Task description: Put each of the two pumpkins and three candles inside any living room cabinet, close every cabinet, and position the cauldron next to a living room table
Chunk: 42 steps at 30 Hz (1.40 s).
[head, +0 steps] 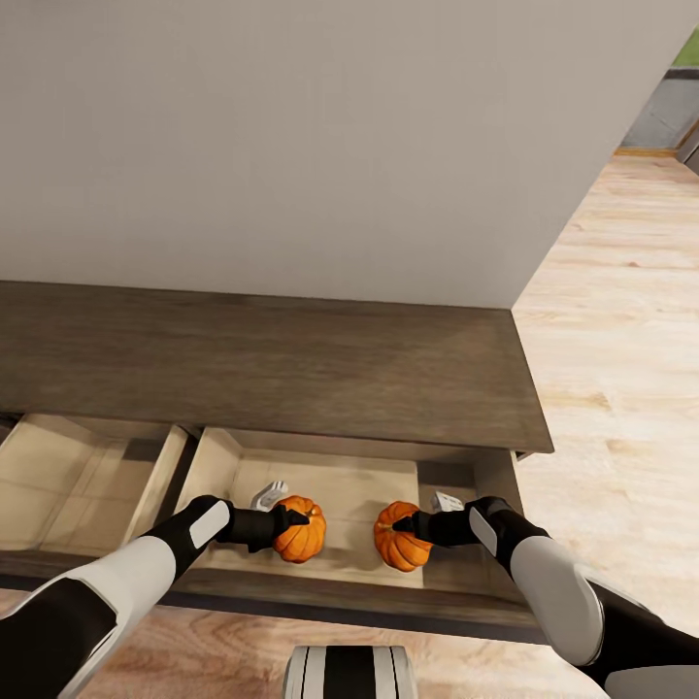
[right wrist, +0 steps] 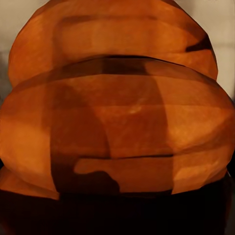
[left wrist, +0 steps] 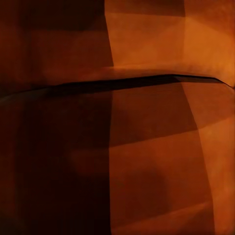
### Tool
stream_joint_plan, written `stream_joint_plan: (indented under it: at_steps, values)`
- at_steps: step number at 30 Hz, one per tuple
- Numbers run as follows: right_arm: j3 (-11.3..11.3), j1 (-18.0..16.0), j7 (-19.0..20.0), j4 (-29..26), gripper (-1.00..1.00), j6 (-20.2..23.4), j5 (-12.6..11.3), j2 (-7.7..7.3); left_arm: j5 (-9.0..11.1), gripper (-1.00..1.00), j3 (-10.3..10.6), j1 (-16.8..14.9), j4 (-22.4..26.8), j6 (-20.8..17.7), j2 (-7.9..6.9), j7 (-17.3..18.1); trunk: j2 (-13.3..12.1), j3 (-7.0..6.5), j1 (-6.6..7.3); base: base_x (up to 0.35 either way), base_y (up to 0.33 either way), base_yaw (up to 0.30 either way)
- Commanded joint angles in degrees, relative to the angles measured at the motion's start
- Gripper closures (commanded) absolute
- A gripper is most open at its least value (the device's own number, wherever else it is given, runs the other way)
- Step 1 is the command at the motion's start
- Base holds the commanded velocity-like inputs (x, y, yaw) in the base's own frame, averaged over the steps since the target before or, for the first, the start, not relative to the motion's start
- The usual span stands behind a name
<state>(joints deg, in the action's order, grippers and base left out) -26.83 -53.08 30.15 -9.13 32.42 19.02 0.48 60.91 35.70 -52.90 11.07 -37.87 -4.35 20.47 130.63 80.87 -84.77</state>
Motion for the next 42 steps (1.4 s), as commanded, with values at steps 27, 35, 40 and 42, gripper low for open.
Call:
stream_joint_plan:
  at_steps: [27,35,40,42]
  values:
    - [-0.1,0.0,0.1,0.0,1.00,0.0,0.0,0.00,0.1,1.00,0.0,0.0,0.0,0.0,0.04,0.0,0.0,1.72,0.00,0.000,0.000,0.000]
    - [-0.1,0.0,0.1,0.0,1.00,-1.2,0.0,-0.07,0.0,1.00,0.1,0.0,0.4,0.2,0.33,0.0,0.0,1.75,0.00,0.000,0.000,0.000]
    - [-0.1,0.0,-0.2,0.0,1.00,-2.5,0.0,-0.04,0.0,1.00,0.1,0.0,0.4,0.4,0.31,-0.1,0.0,1.75,0.00,0.000,0.000,0.000]
    - [-0.1,0.0,-0.2,0.0,1.00,-2.5,0.0,-0.04,-0.1,1.00,0.1,0.0,0.3,0.4,0.31,-0.3,0.0,1.75,0.00,0.000,0.000,0.000]
